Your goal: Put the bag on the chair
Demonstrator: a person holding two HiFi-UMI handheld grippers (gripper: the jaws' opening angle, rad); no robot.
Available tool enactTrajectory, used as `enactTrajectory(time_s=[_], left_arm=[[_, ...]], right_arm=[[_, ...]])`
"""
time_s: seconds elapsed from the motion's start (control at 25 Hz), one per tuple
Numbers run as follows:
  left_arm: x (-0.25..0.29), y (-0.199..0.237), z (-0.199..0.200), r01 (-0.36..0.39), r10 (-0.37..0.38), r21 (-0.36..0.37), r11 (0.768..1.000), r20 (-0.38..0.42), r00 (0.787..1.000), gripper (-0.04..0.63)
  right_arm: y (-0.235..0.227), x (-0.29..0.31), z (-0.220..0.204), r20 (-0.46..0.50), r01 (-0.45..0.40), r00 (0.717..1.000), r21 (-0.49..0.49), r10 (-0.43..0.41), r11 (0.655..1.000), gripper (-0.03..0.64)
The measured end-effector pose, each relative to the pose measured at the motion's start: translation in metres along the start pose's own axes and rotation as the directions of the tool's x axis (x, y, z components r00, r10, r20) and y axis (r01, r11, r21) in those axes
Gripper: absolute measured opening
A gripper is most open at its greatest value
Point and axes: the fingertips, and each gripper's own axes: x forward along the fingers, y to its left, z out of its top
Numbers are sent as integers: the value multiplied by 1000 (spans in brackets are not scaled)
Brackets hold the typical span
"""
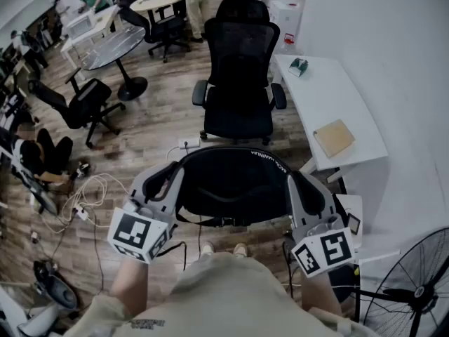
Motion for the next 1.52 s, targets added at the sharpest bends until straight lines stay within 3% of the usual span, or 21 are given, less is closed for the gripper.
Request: enactTrajectory(time_s=[1.0,1.52], left_arm=[[27,-83,3,-41,41,-19,999,2,999,57],[75,-64,-8,-21,21,-44,999,-17,1000,57]], right_arm=[[-68,-49,-9,25,-51,998,24,50,998,57],[-97,-6,-23,-12,-48,999,43,48,998,57]])
